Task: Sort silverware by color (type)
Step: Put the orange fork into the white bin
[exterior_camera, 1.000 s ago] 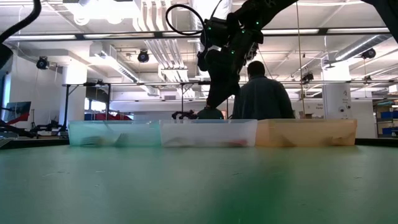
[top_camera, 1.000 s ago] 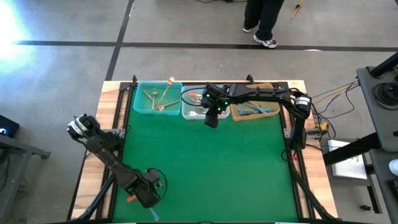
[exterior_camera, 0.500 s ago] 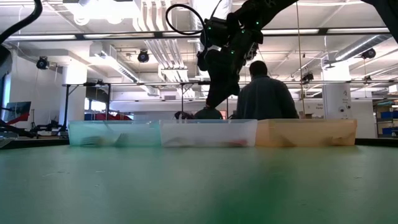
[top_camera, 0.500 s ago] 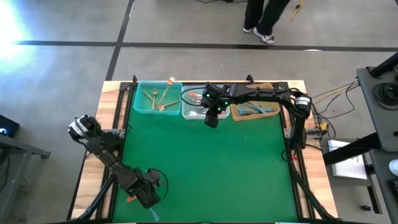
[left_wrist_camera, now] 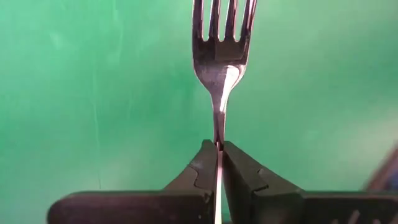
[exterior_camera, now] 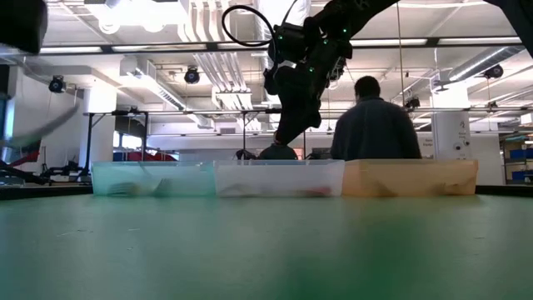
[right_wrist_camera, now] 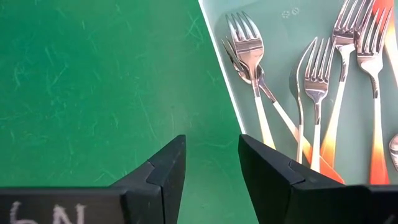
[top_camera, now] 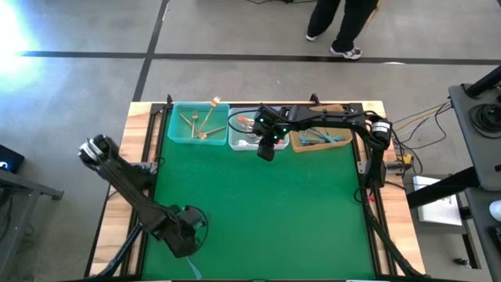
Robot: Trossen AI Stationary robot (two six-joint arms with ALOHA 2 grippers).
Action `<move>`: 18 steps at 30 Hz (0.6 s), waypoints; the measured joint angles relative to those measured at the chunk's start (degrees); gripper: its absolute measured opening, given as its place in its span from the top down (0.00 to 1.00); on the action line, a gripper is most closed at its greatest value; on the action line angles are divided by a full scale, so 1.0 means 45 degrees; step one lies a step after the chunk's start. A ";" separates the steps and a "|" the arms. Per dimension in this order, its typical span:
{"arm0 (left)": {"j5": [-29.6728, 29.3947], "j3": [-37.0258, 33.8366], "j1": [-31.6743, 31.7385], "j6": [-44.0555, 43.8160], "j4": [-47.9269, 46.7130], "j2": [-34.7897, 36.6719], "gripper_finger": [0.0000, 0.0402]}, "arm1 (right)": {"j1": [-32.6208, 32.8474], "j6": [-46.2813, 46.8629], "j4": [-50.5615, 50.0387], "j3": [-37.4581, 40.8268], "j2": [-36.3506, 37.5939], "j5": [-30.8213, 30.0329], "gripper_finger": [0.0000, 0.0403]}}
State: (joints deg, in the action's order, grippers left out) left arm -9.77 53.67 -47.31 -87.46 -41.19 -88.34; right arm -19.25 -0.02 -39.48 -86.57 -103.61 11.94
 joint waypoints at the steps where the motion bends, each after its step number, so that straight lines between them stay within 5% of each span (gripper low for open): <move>1: -0.0565 0.0000 -0.0008 0.0012 -0.0030 0.0335 1.00 | -0.0002 0.0002 0.0000 0.0002 0.0000 0.0003 0.65; 12: -1.1069 -0.0035 -0.0263 0.3028 0.0020 0.3122 1.00 | 0.0001 0.1489 0.1602 0.0002 0.0000 0.0010 0.65; 18: -1.2476 -0.0188 0.1021 0.5568 -0.0119 0.3716 1.00 | -0.0208 0.2321 0.1477 -0.0247 0.0008 0.0019 0.65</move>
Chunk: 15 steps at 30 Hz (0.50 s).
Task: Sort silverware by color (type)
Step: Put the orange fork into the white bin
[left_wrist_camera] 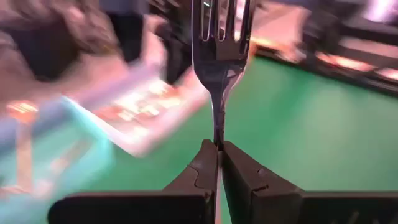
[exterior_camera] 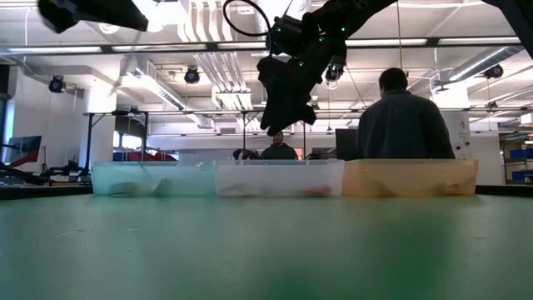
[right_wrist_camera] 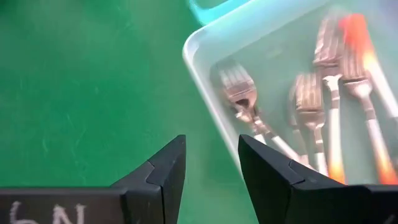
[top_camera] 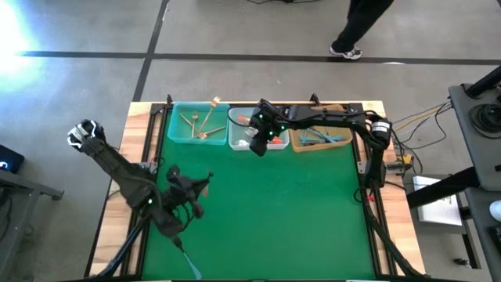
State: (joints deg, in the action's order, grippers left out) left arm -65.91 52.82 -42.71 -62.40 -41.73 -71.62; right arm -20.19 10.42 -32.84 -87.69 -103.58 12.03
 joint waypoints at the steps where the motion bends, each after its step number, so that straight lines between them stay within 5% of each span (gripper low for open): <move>1: -0.0327 -0.0001 0.0378 0.0323 -0.0037 0.0078 1.00 | -0.0097 -0.0021 -0.0175 -0.0186 0.0019 -0.0015 0.65; 10: -0.1601 -0.0037 0.4160 0.2875 -0.0071 0.0243 1.00 | -0.0702 -0.1964 -0.1871 -0.1951 0.1175 -0.1747 0.65; 15: -0.0501 -0.0532 0.6543 0.5351 0.2215 -0.0223 1.00 | -0.0777 -0.2130 -0.3564 -0.2491 0.2084 -0.2339 0.65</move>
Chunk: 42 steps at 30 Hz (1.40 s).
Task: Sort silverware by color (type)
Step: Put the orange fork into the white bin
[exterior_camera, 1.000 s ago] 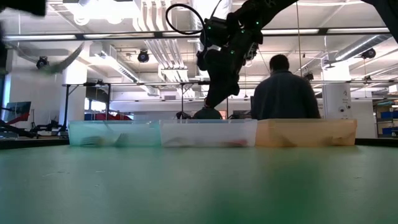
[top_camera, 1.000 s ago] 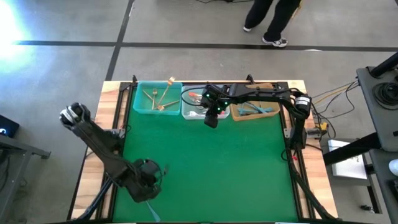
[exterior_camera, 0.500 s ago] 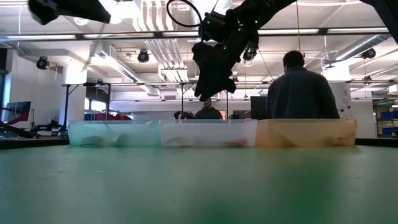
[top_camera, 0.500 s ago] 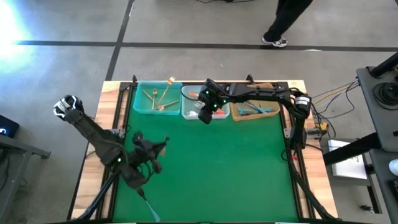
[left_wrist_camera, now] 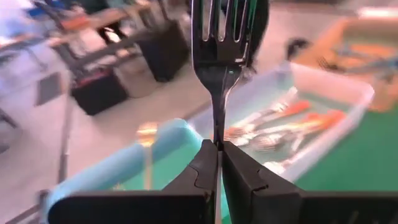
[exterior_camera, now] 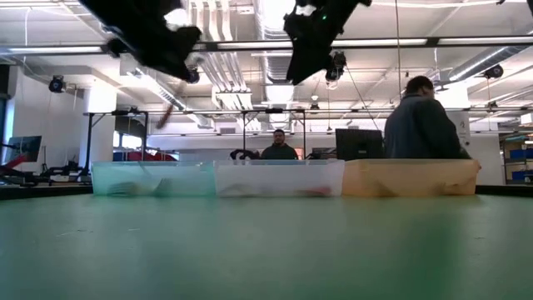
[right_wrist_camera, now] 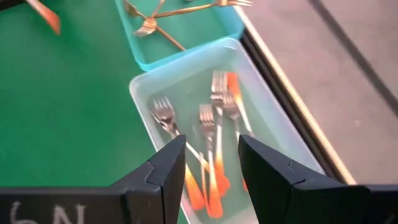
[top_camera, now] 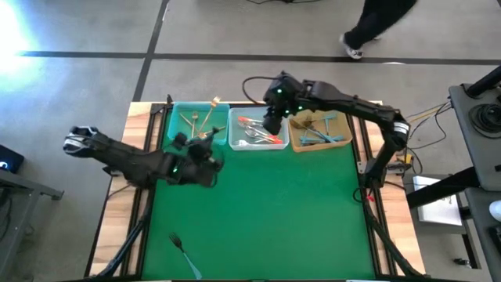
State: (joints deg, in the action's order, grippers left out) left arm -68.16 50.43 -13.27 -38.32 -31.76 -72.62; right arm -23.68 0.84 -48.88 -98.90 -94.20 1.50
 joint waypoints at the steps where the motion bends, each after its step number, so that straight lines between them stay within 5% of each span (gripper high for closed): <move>1: 0.0754 -0.0263 0.0524 0.1347 0.1423 -0.0099 1.00 | 0.0000 -0.0009 -0.0259 -0.0048 0.0167 -0.0169 0.65; 6: 0.8240 -0.2018 0.3518 0.8103 1.2104 -0.0935 1.00 | 0.0000 0.0015 -0.1048 -0.0033 0.1013 -0.0881 0.65; 8: 0.8977 -0.2300 0.4662 0.8532 1.4294 -0.1342 1.00 | 0.0005 0.0146 -0.1303 -0.0026 0.1274 -0.1256 0.65; 11: 0.9229 -0.2244 0.6408 0.8361 1.3897 -0.1790 1.00 | 0.0000 0.0135 -0.1777 -0.0018 0.1604 -0.1361 0.65; 18: 1.4884 -0.0892 0.8663 0.8282 1.3231 -0.4014 1.00 | 0.0005 -0.0615 -0.1691 -0.0018 0.1977 -0.1352 0.65; 31: 1.5387 0.5359 0.8369 1.0366 0.3780 -0.7051 1.00 | 0.0008 -0.0189 -0.1689 -0.0013 0.1974 -0.1344 0.65; 36: 1.5342 0.6594 0.8194 1.0374 0.2339 -0.7670 1.00 | 0.0005 -0.0189 -0.1669 -0.0013 0.1969 -0.1342 0.65; 42: 1.3666 0.6775 0.8178 1.0273 0.1381 -0.7688 0.91 | 0.0005 -0.0189 -0.1652 -0.0013 0.1964 -0.1342 0.65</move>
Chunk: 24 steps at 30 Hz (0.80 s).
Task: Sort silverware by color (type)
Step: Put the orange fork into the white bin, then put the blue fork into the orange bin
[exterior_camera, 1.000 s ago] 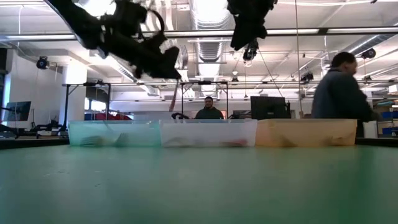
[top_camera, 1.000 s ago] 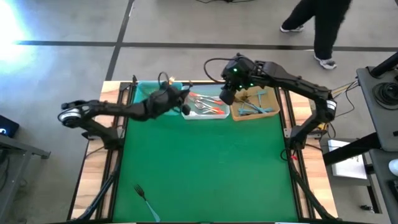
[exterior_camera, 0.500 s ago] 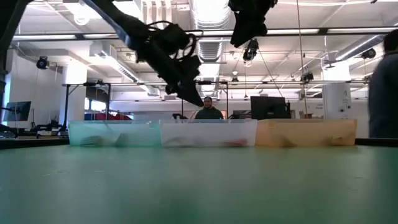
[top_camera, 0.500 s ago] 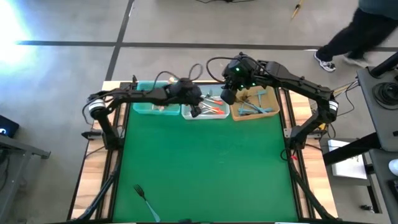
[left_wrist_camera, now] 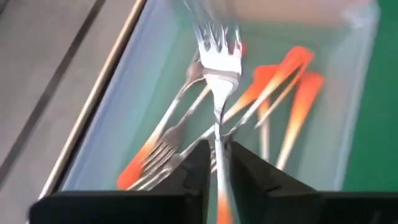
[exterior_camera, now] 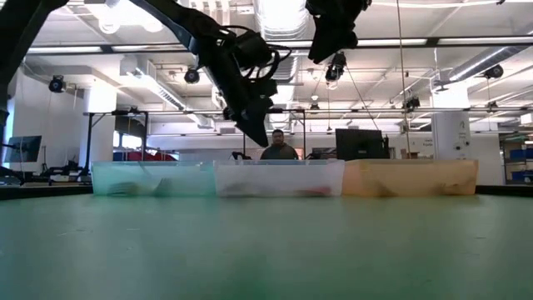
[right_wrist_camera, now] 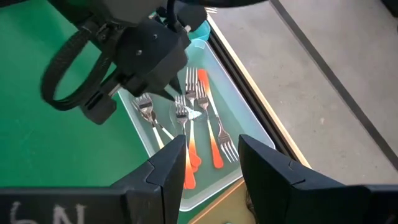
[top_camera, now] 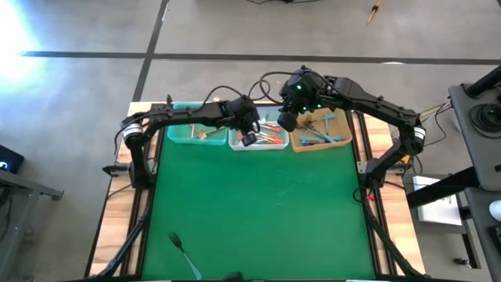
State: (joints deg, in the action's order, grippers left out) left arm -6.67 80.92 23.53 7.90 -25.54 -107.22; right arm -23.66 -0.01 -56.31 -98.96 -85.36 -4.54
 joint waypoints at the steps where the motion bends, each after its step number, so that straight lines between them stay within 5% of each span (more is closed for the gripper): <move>1: -0.0224 -0.0011 0.0005 -0.0137 -0.0051 0.0000 0.89 | 0.0000 0.0000 0.0005 0.0000 0.0000 0.0002 0.65; 6: -0.0302 -0.0003 -0.0048 -0.0726 -0.0371 0.0125 0.75 | 0.0000 0.0000 0.0004 0.0000 -0.0003 0.0005 0.65; 10: 0.0354 -0.0003 -0.0408 -0.1485 -0.2960 0.0612 0.63 | 0.0000 -0.0001 0.0005 0.0000 -0.0005 0.0005 0.65; 16: -0.0623 -0.0895 -0.2729 -0.3555 -0.5496 0.2603 0.52 | 0.0000 0.0000 0.0005 0.0000 -0.0005 0.0005 0.65; 24: -0.2662 -0.3491 -0.7191 -1.2526 -0.7043 0.5758 0.43 | 0.0000 -0.0002 0.0006 0.0000 -0.0005 0.0012 0.65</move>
State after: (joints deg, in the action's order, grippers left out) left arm -18.65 65.21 -8.83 -48.46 -57.24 -81.31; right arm -23.66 -0.02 -56.29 -98.96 -85.38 -4.48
